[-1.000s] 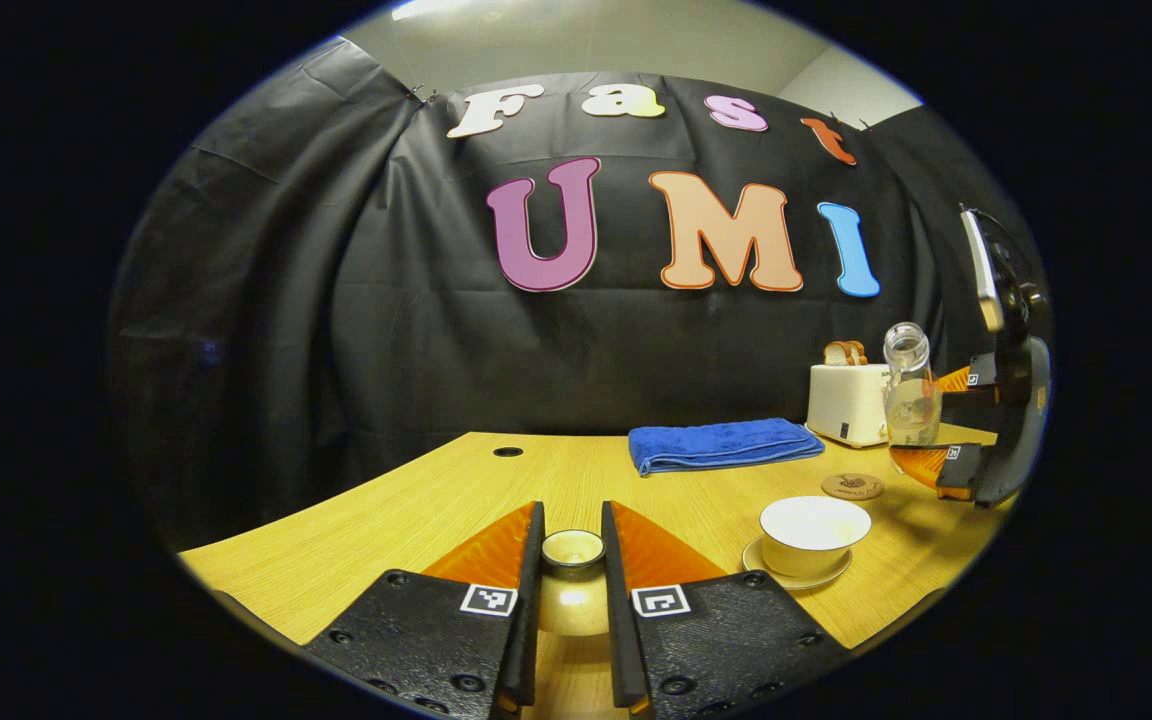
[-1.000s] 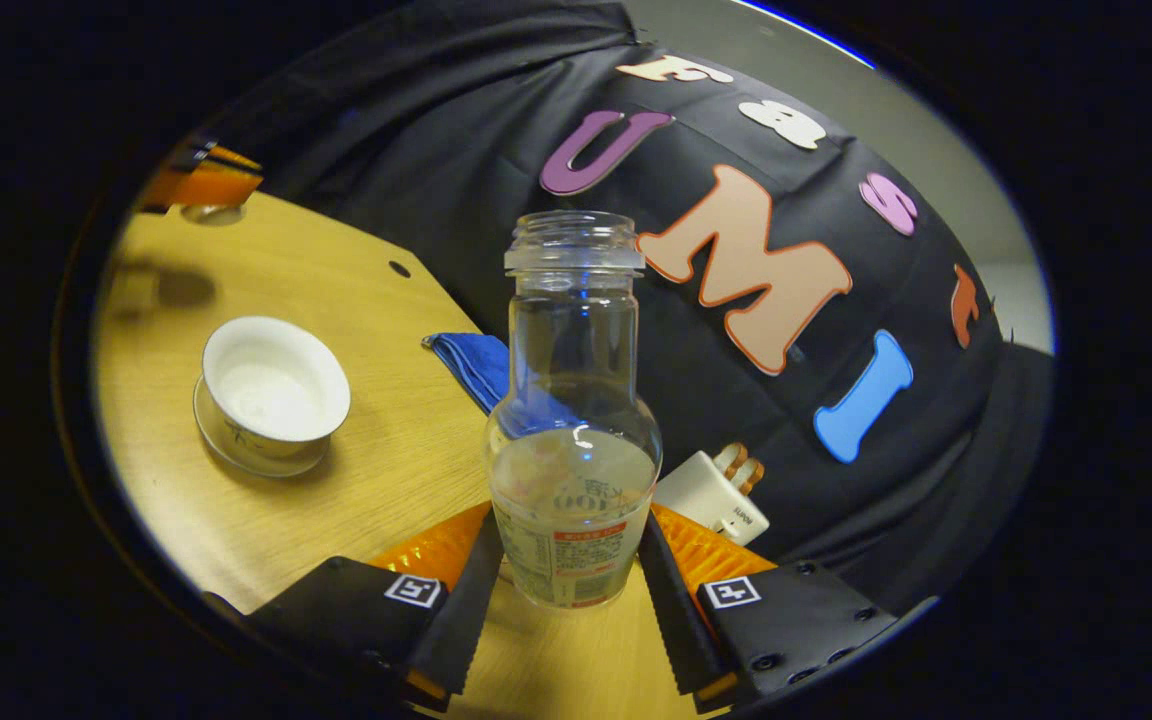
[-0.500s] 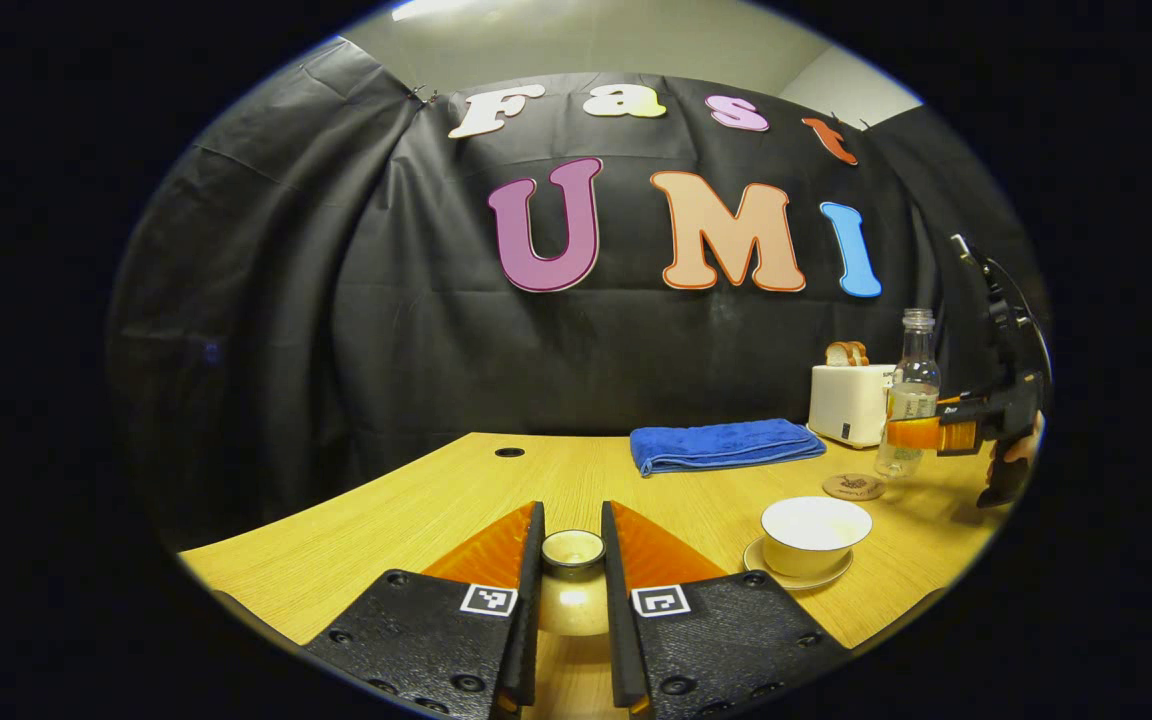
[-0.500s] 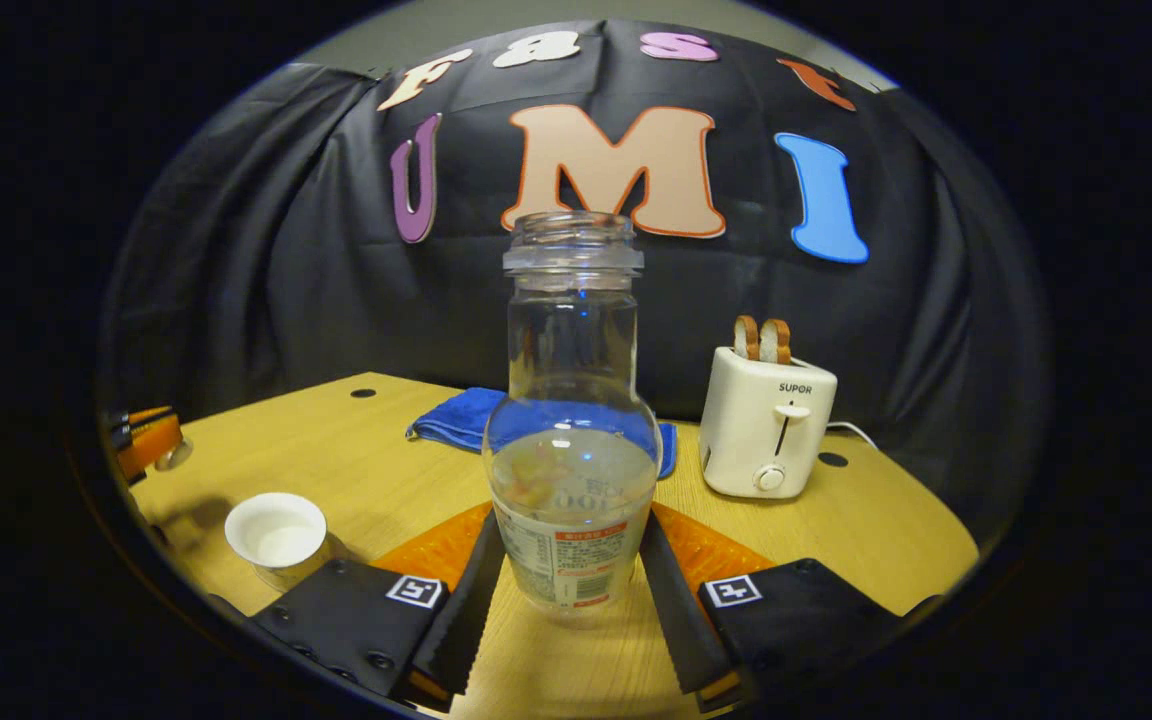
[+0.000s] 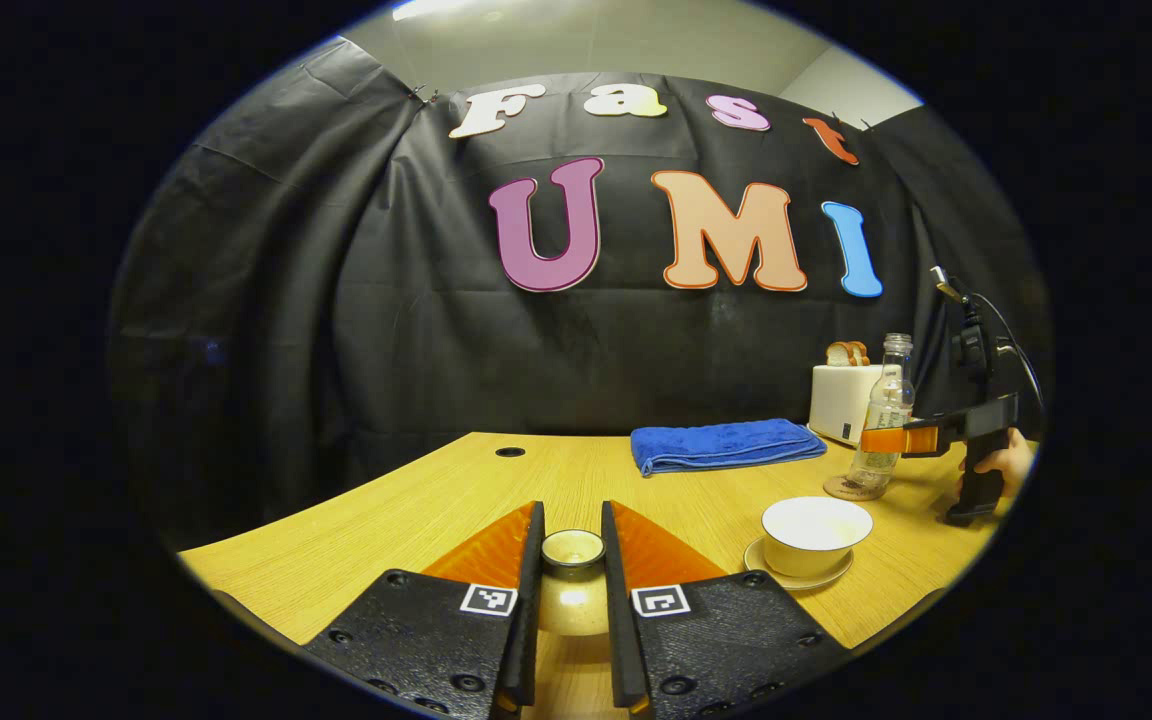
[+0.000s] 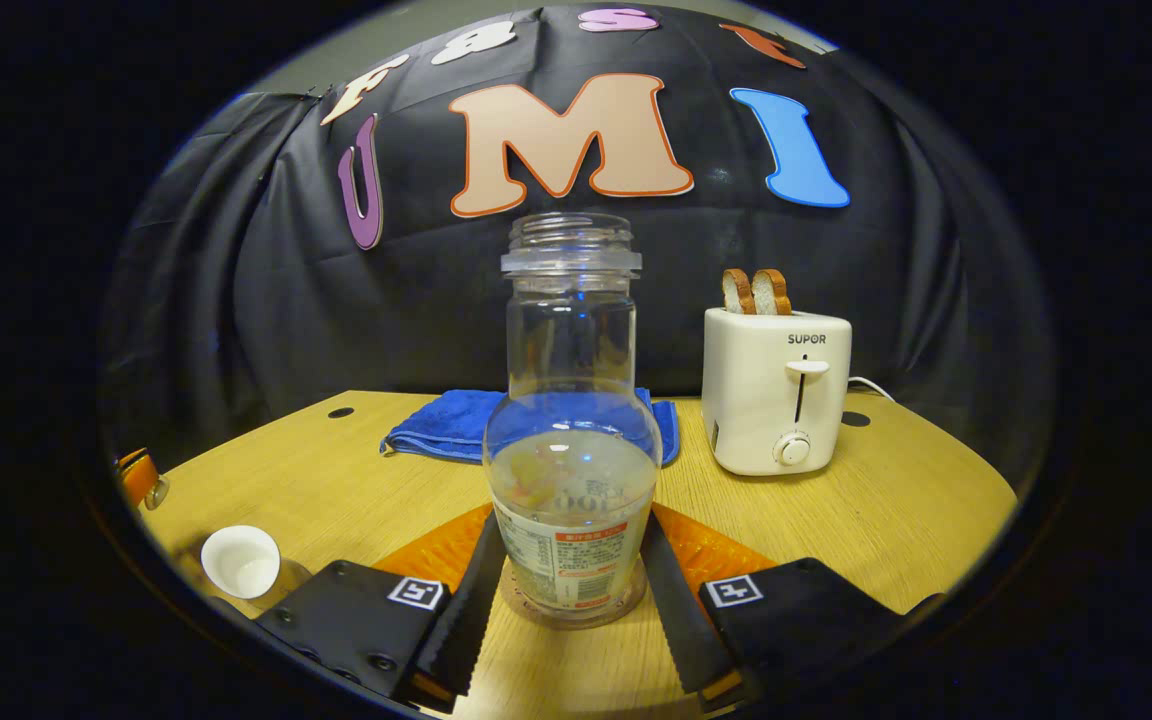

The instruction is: Open the teacup lid with one hand, grasp the water bottle and pour water into the teacup with the other hand; after pouring, place the water bottle on the coaster and then close the teacup lid.

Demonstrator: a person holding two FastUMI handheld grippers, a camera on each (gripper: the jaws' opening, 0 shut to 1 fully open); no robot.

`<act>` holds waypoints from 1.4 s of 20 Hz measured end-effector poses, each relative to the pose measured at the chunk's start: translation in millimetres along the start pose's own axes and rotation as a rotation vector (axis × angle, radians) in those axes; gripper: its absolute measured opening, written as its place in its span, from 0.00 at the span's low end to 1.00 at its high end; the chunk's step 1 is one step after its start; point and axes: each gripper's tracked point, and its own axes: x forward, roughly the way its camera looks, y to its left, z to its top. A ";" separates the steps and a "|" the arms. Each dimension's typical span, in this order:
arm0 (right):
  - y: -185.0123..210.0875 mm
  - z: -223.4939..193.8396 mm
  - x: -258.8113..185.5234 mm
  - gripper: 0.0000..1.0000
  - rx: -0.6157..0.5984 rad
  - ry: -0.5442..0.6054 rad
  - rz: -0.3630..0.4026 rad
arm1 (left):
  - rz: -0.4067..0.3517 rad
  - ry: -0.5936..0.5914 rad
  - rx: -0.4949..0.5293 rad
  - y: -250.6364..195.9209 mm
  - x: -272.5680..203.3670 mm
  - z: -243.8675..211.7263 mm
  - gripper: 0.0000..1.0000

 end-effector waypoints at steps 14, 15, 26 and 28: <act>2.9 -12.6 15.8 0.80 -0.049 0.035 -0.003 | 0.000 0.002 0.000 0.8 0.3 -0.6 0.27; 1.2 -11.0 16.4 0.80 -0.052 0.035 -0.005 | -0.001 0.002 0.001 0.7 -0.1 -1.2 0.27; -6.6 -11.0 -10.8 0.87 -0.055 0.011 0.002 | 0.000 0.003 0.001 0.4 0.6 -1.2 0.26; -7.0 -10.5 -20.3 0.89 -0.058 -0.010 0.010 | -0.008 0.003 0.000 -2.5 1.2 -0.1 0.26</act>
